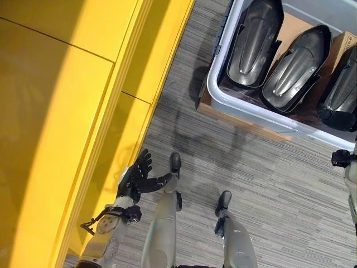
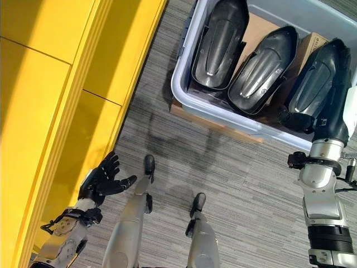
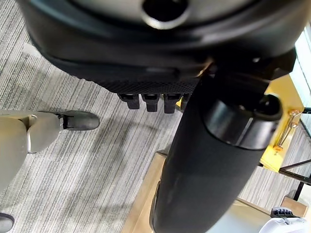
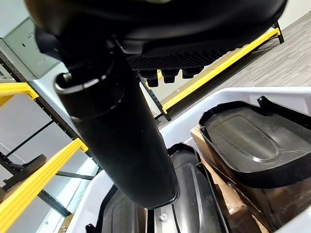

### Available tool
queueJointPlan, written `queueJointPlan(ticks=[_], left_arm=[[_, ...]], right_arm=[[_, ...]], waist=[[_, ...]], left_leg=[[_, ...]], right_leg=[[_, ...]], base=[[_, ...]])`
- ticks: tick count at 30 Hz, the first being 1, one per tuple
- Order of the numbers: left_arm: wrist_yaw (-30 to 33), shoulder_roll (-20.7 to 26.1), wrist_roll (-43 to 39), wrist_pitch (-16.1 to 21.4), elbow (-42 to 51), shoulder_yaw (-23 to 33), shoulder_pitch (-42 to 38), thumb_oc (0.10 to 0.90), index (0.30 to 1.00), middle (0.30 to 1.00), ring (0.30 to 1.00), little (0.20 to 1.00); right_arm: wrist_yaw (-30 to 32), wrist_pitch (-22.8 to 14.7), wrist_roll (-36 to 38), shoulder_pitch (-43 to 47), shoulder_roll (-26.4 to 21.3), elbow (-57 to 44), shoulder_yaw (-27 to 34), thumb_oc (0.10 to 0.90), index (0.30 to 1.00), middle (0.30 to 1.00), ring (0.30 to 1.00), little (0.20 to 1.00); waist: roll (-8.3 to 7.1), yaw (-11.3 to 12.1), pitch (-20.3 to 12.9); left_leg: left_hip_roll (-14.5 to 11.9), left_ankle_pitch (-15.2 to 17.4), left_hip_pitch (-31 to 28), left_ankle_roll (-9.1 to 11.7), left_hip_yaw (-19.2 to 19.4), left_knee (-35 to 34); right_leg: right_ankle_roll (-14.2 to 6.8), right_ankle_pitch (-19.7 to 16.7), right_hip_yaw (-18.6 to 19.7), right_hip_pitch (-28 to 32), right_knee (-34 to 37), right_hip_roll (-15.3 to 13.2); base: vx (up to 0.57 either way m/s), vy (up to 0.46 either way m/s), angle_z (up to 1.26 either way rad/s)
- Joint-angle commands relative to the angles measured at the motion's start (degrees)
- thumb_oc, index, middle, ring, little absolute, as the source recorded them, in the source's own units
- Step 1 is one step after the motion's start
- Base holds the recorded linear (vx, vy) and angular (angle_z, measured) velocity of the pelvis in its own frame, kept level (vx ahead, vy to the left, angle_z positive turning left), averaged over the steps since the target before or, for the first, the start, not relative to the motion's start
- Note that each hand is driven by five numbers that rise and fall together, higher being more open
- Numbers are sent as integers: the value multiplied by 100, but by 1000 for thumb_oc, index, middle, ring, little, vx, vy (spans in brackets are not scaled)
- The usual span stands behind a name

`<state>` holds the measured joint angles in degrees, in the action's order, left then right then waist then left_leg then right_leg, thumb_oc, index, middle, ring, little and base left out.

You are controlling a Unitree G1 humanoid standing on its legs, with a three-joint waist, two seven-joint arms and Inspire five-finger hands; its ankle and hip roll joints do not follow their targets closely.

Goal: Move parts from the plastic box to the shelf.

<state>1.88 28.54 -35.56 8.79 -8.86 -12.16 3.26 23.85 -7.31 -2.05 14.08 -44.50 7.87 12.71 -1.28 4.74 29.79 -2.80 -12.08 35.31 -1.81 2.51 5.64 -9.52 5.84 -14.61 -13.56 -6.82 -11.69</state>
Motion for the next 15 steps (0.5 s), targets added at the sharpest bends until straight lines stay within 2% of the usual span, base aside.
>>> queueJointPlan(ticks=[1,8,9,10,11,12,13,14,15], left_arm=[[-58,281,84,340,492,173,165,900,1000,1000,1000,1000],[-14,323,51,373,584,154,149,900,1000,1000,1000,1000],[-10,330,49,376,580,151,150,900,1000,1000,1000,1000],[-10,331,49,379,583,154,151,900,1000,1000,1000,1000],[6,343,30,384,571,135,134,900,1000,1000,1000,1000],[33,337,21,393,548,136,115,900,1000,1000,1000,1000],[33,336,21,397,549,139,114,900,1000,1000,1000,1000],[59,335,22,399,539,137,105,900,1000,1000,1000,1000],[62,336,22,399,536,136,98,900,1000,1000,1000,1000]], right_arm=[[483,-267,70,540,-744,284,402,900,1000,1000,1000,1000],[573,-205,193,953,-806,649,167,900,1000,1000,1000,1000],[578,-207,247,979,-781,714,154,900,1000,1000,1000,1000],[581,-214,253,991,-784,725,146,900,1000,1000,1000,1000],[593,-191,291,1082,-793,830,70,900,1000,1000,1000,1000],[590,-173,312,1150,-792,899,12,900,1000,1000,1000,1000],[592,-175,314,1159,-795,904,7,900,1000,1000,1000,1000],[589,-172,327,1191,-800,945,-29,900,1000,1000,1000,1000],[592,-160,336,1225,-814,986,-44,900,1000,1000,1000,1000]], waist=[[-98,-20,-331],[-61,-15,-99],[-56,-7,-116],[-54,-9,-76],[-55,-5,-67],[-54,-5,-37],[-50,-9,-1],[-55,-9,0],[-59,-3,-5]], left_leg=[[-465,1021,-110,341,-210,749],[-452,1110,86,299,-232,964],[-457,1258,36,339,-283,974],[-452,1136,94,296,-226,999],[-455,1295,62,333,-274,1030],[-453,1321,99,327,-279,1087],[-449,1194,161,283,-221,1107],[-444,1207,188,279,-227,1127],[-448,1348,143,316,-284,1144]], right_leg=[[181,-1141,588,-380,751,-344],[242,-1023,690,-575,516,-305],[223,-923,743,-532,504,-282],[249,-1002,699,-584,485,-299],[231,-890,762,-579,431,-269],[242,-865,776,-629,363,-255],[268,-947,731,-685,346,-272],[277,-929,749,-723,309,-259],[259,-830,797,-689,285,-234]], base=[[0,0,0],[0,-15,5],[-10,-9,8],[65,-15,8],[-17,-5,8],[-17,-5,11],[-85,4,6],[-11,-3,4],[70,-18,0]])
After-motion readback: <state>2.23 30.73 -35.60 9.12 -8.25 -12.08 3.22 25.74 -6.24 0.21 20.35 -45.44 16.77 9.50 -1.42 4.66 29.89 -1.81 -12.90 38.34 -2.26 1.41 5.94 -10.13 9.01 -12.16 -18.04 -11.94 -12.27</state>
